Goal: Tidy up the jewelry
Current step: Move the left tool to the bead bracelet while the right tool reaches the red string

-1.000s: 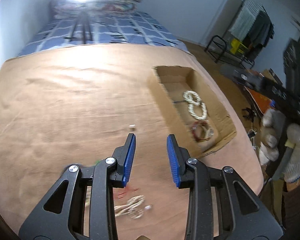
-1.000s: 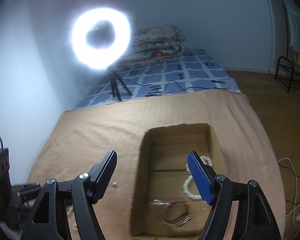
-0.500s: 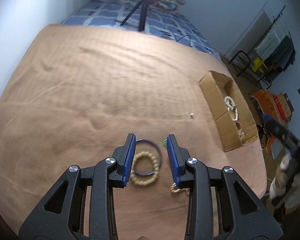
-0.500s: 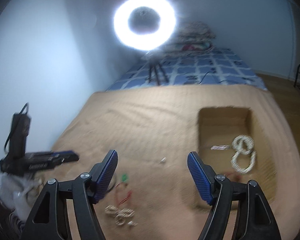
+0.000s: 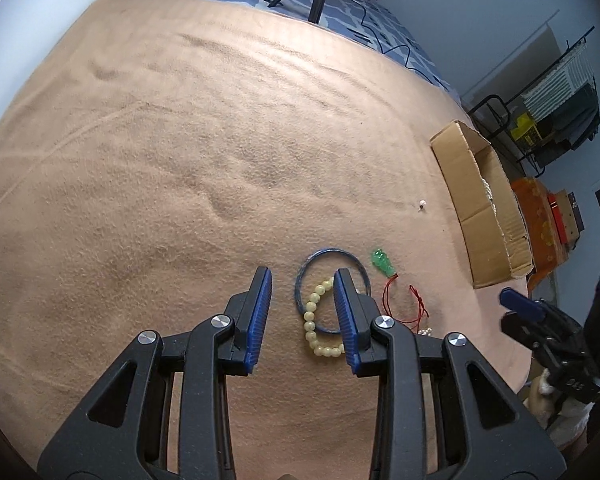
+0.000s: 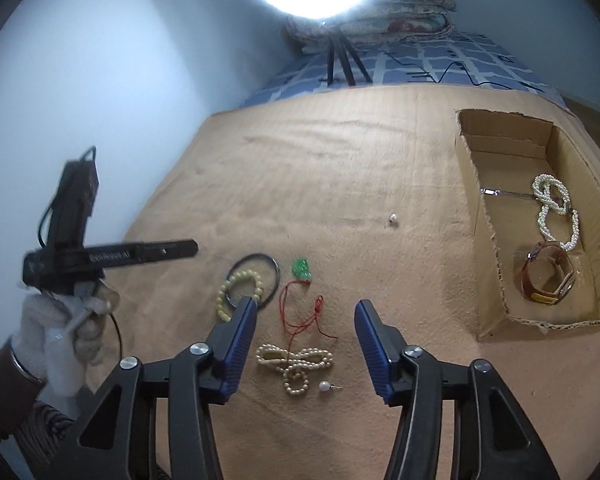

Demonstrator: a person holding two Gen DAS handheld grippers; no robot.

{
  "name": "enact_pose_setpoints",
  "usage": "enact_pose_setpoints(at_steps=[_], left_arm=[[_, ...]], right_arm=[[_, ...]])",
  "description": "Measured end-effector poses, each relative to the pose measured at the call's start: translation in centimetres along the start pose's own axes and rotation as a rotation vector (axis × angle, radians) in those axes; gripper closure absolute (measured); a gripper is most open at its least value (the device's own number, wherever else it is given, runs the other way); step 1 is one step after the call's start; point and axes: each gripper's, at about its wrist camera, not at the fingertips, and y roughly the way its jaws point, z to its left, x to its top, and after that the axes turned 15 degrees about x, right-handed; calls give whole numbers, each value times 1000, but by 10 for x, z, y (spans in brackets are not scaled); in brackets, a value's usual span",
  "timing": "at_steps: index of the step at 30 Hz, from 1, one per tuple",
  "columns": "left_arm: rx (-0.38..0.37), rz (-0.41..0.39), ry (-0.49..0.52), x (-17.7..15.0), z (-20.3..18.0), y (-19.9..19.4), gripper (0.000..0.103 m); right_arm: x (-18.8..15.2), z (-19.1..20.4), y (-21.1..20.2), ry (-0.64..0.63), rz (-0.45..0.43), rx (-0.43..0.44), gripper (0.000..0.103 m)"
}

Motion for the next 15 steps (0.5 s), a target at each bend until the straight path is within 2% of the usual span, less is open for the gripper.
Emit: enact_pose_setpoints(at_steps=[10,15], left_arm=[[-9,39,35,-9,-6,9,71],[-17,64,33,-14,-4,14,71]], right_arm=[[-6,-26,37,99,87,33,57],[-11,-27,56,96,130,44,57]])
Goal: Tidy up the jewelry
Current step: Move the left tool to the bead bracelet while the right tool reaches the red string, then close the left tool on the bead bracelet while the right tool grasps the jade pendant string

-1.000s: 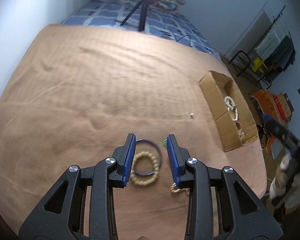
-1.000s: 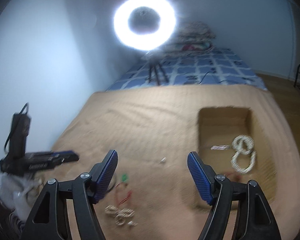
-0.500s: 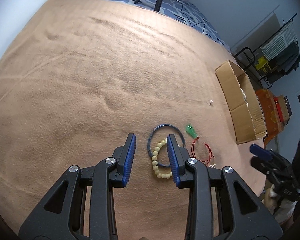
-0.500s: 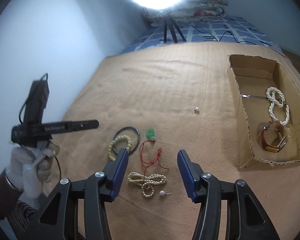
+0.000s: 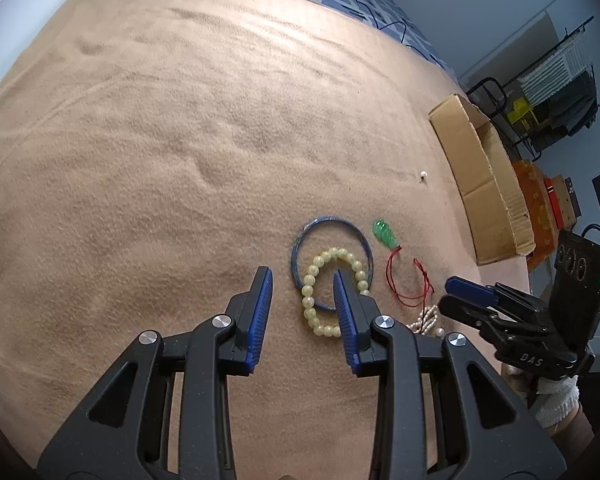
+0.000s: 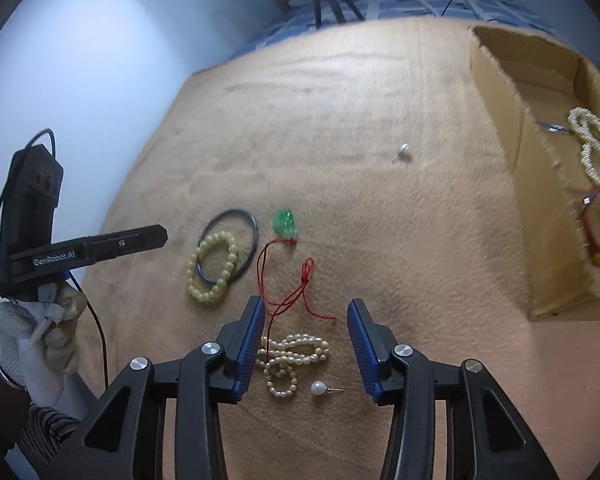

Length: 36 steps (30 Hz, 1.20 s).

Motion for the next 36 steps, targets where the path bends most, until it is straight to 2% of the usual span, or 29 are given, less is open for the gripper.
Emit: enact_pose_setpoints(at_steps=[4,9,12,20,22,28,30,32,35,36], left_arm=[[-2,9,4,-4,3,1,71],[-15,30,14,-10,3,1,71],[-12,48,37,-15,-2,6,71],[4,89,55,-24,-10,20,71],[11,90,64,-25,-13,22,71],[40,82,93,-27,-22,28,72],[49,76,103,-28,-25,28,81],[49,73,105,-28,-27,29,86],[64,55,118,-29,-29,27,98],[66,51,121,-28,-30,26,98]], right_arm=[[-1,11,9,-59,15,-6,57],[-4,34,21,-193,48,-54,57],[-6,41,30,-233,71,-74,57],[-4,39,50,-250,84,-121,57],[-3,40,53,-260,86,-131,60],[-1,37,51,-279,91,-154,83],[1,33,48,-264,87,-144,95],[3,30,45,-251,79,-138,100],[5,27,37,-230,59,-125,103],[6,25,34,-220,48,-119,103]])
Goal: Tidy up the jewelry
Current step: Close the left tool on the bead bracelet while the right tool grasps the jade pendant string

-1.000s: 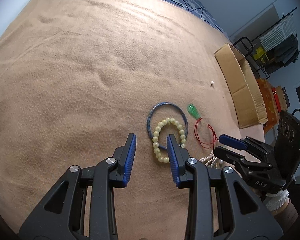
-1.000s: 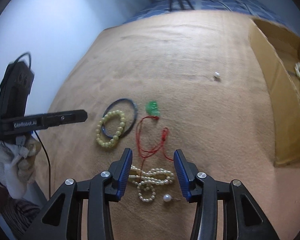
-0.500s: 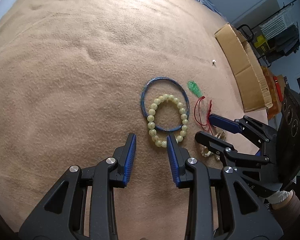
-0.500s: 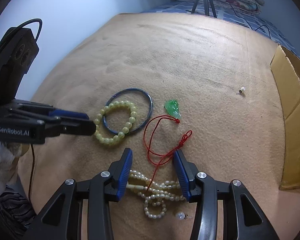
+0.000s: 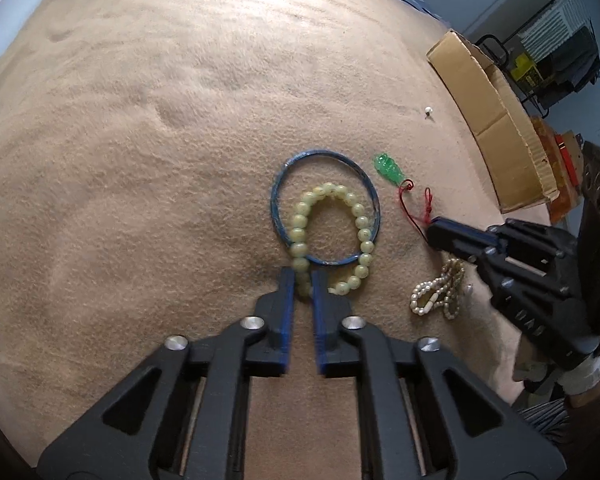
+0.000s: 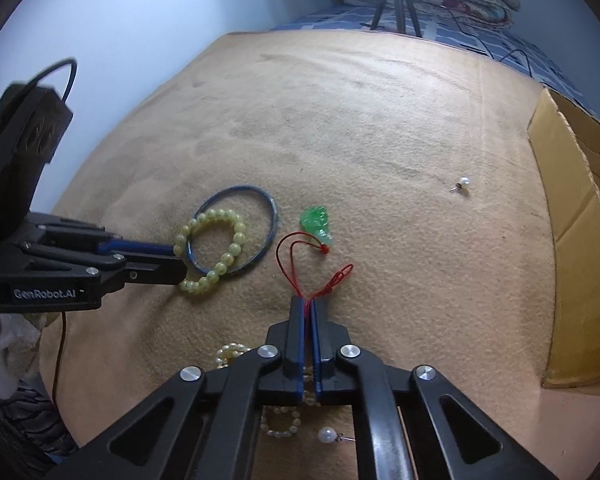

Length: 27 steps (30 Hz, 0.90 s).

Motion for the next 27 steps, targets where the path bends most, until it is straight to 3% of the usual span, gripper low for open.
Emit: enact_pose_setpoints(at_steps=[7,16,21,25,27], left_arm=[[-14,-24,-9,-1,7,-9,102],[-30,-65,-23,3,12,-23,103],[-3,-33,-25,2,6,-17,103],[37,-6,-12,0,1,-7,87],[39,15,-18,-2,0,0,86]], right_arm=[[8,-12,-26,69,-89,47,103],[13,-11,-37,83,-129,59,103],[15,-11,-39,85,-137,56,103],[14,-9,-39,79,-133,52,103],[14,-9,-40,77,-133,52,103]])
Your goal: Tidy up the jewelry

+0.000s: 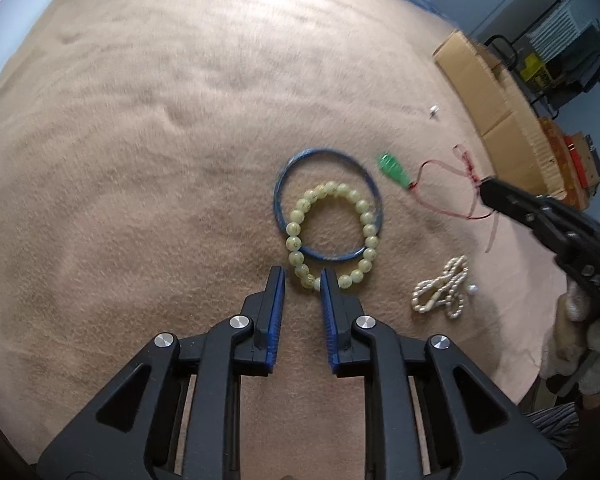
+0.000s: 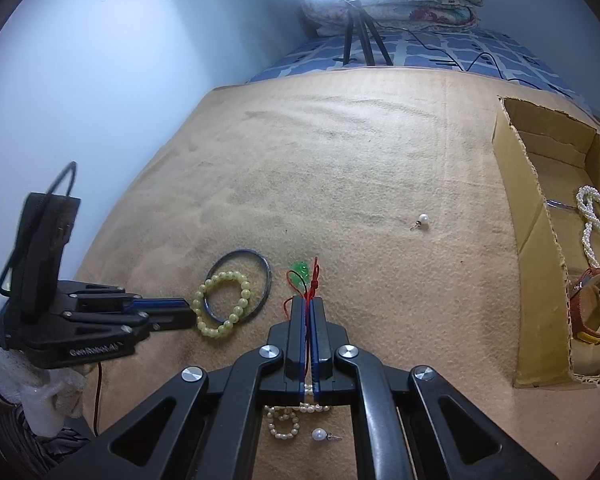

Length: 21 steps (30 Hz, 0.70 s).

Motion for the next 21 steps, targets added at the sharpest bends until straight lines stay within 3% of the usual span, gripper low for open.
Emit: enact_pose_setpoints(at_steps=[6,13,21], left_arm=[[-12,-26,-2,0,-2,5,86],[-7,-66,40,-2,-8,1,98],[-15,-83,64,-5,-5,-7,98]], right_arm=[[-1,0,-3,-2,-7,-4,103],[0,1,-6,-6,-13,-16,103],[3,0,-9,-8,-20,-20,103]])
